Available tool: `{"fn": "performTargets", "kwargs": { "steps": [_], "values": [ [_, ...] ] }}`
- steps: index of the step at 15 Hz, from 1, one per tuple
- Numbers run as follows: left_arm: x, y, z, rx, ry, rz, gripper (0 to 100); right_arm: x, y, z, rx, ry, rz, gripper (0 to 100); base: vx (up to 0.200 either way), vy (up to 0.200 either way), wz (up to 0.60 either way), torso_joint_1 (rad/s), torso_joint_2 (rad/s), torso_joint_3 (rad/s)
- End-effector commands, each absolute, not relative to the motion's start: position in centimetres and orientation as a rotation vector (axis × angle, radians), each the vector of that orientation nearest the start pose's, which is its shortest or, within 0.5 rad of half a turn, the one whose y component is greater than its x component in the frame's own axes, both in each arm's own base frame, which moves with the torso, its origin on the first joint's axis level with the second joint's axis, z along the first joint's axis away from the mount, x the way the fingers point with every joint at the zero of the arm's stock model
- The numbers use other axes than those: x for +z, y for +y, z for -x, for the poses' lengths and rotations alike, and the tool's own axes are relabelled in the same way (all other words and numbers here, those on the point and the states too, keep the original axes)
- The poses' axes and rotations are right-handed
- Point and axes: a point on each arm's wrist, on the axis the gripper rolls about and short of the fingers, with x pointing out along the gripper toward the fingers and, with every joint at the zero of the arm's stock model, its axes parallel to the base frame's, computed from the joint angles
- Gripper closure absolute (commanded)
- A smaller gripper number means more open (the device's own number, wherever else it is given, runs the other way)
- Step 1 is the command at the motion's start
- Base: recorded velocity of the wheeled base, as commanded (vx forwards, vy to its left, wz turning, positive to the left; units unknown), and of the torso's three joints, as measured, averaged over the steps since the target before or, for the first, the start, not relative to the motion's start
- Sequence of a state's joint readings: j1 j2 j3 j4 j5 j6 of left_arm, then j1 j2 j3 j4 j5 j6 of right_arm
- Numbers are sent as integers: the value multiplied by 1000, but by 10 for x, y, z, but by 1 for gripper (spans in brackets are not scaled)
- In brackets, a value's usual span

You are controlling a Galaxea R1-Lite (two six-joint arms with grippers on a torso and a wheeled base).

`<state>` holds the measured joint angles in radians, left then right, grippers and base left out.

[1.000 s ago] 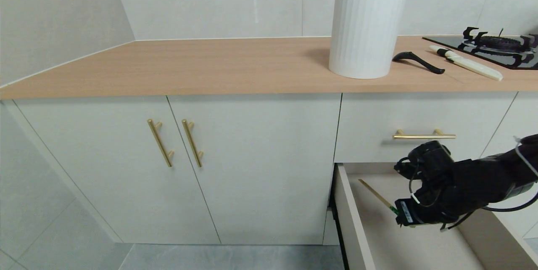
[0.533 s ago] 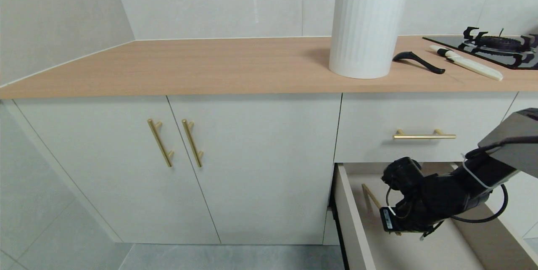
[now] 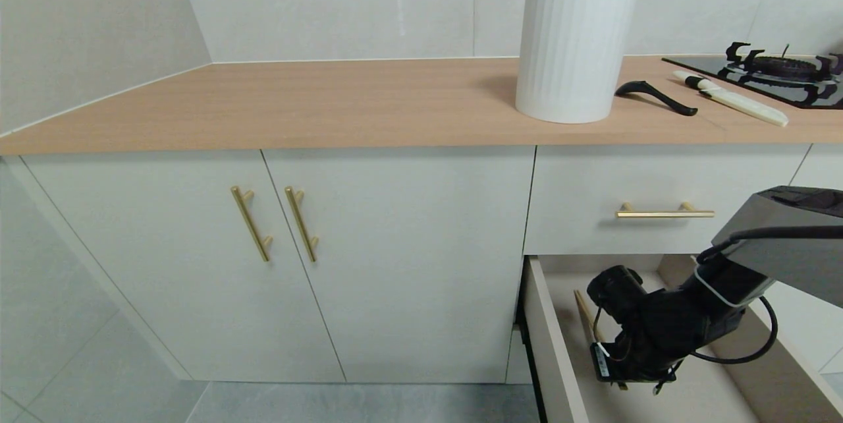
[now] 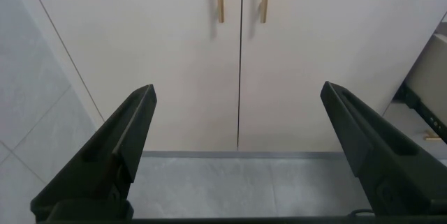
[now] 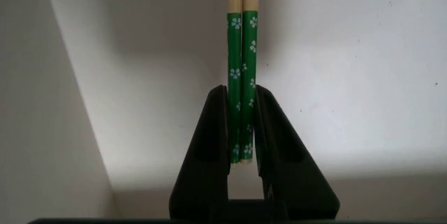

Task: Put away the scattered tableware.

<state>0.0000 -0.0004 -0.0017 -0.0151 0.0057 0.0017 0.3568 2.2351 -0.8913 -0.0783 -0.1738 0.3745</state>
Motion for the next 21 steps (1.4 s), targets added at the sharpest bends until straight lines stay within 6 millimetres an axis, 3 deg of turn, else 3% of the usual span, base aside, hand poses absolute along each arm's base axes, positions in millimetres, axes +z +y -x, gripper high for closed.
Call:
{"fn": "performTargets", "kwargs": {
  "steps": [1,4,5,10,11,13,14,15,18,21],
  "values": [
    [77,0,23,6,-17,-1,0,-17,111,-308,-73,1233,10,100,0,0,0,0,0,0],
    [77,0,23,6,-17,-1,0,-17,111,-308,-75,1234,11,100,0,0,0,0,0,0],
    [78,0,23,6,-18,-1,0,-17,111,-308,-73,1234,10,0,0,0,0,0,0,0],
    [77,0,23,6,-17,-1,0,-11,111,-307,-70,1220,5,0,0,0,0,0,0,0],
    [77,0,23,6,-17,-1,0,15,109,-303,-60,1153,-16,0,0,0,0,0,0,0],
    [77,0,23,6,-17,-1,0,88,101,-279,13,968,-82,0,0,0,0,0,0,0],
    [77,0,23,6,-17,-1,0,105,99,-268,43,930,-87,0,0,0,0,0,0,0],
    [78,0,23,6,-18,-1,0,151,87,-239,94,831,-56,0,0,0,0,0,0,0],
    [77,0,23,6,-17,-1,0,190,54,-202,97,748,35,0,0,0,0,0,0,0],
    [77,0,23,6,-17,-1,0,211,35,-193,41,663,22,0,0,0,0,0,0,0]
  ]
}}
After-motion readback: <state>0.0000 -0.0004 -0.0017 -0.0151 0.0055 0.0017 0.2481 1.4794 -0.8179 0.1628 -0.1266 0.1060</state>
